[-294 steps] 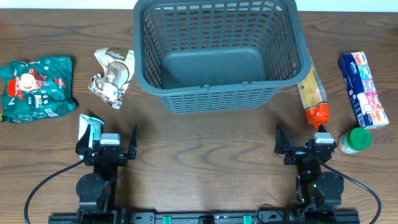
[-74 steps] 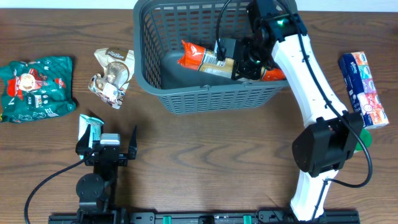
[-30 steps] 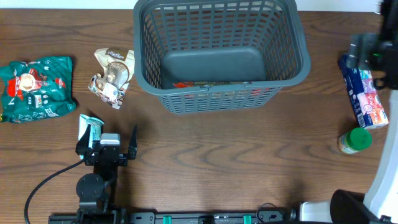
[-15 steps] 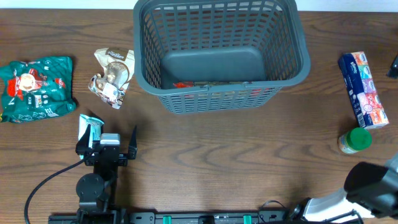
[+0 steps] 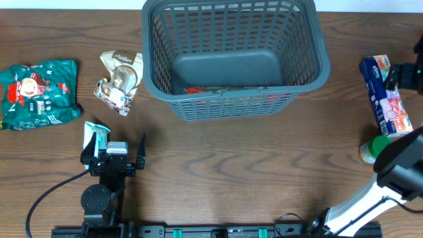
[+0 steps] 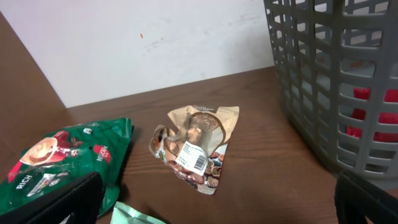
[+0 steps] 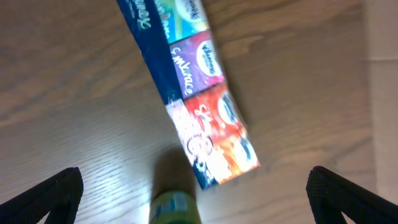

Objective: Pack container
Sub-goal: 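Withdraw the right gripper and move it to the blue tissue pack, then grasp the blue Kleenex tissue pack with the right gripper and lift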

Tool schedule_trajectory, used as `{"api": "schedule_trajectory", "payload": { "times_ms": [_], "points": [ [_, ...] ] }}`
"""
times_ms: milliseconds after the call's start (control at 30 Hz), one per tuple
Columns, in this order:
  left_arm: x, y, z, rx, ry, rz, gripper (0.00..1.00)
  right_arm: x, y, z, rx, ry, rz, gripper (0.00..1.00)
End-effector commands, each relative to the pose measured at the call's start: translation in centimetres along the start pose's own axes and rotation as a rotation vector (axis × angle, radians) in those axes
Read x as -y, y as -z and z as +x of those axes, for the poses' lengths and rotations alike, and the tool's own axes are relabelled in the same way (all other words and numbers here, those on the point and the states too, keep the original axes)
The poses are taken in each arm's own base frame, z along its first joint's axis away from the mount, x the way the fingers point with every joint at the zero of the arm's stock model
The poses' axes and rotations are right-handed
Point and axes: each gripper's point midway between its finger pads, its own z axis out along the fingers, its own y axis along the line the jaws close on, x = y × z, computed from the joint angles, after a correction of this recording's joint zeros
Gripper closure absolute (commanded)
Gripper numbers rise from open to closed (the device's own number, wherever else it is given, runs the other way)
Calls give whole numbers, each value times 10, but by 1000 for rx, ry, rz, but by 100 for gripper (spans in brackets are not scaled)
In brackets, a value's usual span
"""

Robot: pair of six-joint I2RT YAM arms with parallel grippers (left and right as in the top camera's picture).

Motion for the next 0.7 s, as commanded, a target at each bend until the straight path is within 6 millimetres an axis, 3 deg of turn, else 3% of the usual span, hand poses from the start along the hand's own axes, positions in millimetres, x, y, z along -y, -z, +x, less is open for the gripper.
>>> {"api": "schedule_trajectory", "payload": {
  "times_ms": [0, 200, 667],
  "points": [
    [2, -2, 18, -45, -14, 3, 1, -10, -31, 1, -47, 103, -28, 1],
    [2, -2, 18, -45, -14, 3, 1, -14, -75, 4, -102, 150, -50, 1],
    [2, -2, 18, -45, -14, 3, 1, 4, -124, 13, -141, 92, -53, 1]
  ]
}}
